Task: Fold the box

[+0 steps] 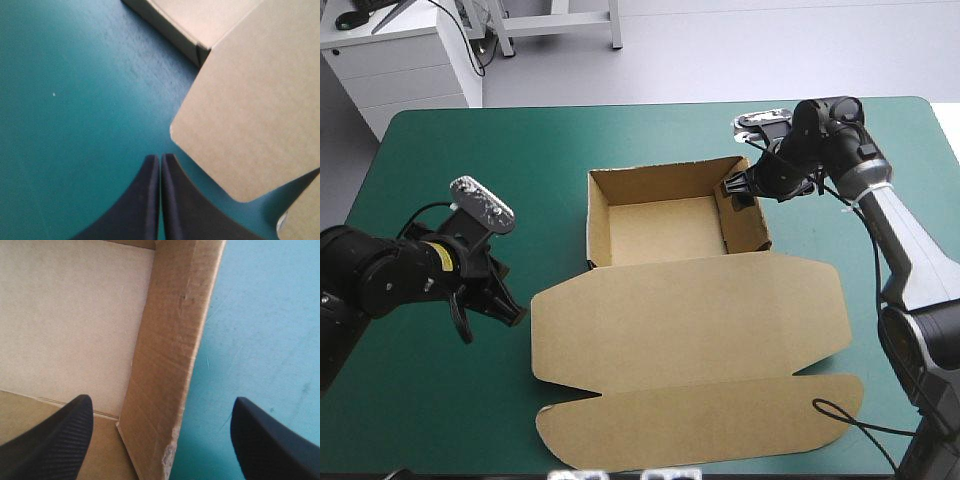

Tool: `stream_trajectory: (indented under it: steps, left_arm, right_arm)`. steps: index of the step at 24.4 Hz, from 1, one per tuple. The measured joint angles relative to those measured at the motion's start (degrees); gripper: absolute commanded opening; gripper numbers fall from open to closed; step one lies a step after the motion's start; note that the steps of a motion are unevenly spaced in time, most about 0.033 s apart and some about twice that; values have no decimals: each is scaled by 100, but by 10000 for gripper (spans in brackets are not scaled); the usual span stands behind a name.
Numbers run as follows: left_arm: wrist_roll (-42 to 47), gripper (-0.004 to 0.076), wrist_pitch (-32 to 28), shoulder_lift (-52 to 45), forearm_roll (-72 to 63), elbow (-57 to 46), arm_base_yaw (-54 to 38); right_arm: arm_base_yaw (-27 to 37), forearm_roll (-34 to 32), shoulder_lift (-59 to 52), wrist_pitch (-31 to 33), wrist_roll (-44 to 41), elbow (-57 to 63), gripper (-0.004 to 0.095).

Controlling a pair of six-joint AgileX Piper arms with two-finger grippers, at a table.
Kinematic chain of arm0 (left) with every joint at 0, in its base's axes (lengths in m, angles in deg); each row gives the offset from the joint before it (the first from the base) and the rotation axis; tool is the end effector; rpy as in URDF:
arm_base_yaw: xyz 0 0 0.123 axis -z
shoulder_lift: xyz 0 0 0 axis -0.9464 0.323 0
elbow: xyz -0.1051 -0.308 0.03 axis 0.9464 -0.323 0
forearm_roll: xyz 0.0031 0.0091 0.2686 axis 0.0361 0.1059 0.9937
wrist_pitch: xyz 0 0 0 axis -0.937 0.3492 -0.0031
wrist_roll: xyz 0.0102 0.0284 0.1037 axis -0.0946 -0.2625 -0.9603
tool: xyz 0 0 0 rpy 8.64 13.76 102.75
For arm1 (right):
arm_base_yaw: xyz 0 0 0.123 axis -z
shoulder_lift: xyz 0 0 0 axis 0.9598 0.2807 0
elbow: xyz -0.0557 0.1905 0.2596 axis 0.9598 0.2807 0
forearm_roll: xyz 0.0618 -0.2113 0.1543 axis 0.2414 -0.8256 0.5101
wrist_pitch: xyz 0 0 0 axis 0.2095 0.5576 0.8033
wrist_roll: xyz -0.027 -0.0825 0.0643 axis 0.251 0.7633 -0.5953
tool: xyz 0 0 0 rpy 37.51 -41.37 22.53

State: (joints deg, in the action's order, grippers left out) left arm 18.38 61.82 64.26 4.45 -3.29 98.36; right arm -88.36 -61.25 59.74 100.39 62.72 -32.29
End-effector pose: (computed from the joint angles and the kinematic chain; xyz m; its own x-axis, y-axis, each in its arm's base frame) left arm 0.1790 -0.0862 0.4339 -0.5997 0.5931 -0.5373 0.6048 0.7755 0.1810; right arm 0.4134 0.1225 0.3614 -0.8766 -0.2907 -0.3836 -0.3509 0.9315 0.0962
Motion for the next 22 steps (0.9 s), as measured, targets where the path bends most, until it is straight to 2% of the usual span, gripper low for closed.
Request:
stream_trajectory:
  steps: [5,8,13,15,17,18,22]
  left_arm:
    - [488,-8,-332,-422,433,-1047,0]
    - [855,-8,-779,-789,628,-2038,0]
    - [1234,-8,-1424,-1123,629,-3028,0]
    - [1299,-8,-1592,-1183,623,-3246,0]
    - [1380,-8,-1682,-1215,629,-3399,0]
    - [1430,-8,-1704,-1222,629,-3446,0]
    - [1485,-8,-1854,-1228,634,-3463,0]
  right_arm:
    - [0,0,397,-50,0,0,693]
    - [0,0,815,-261,2,0,666]
    - [0,0,1160,-285,12,0,402]
    - [0,0,1197,-302,25,0,245]
    - [0,-60,1197,-306,45,0,28]
    - [0,-44,1197,-306,45,0,-14]
    - [-12,-45,1201,-343,45,-26,-19]
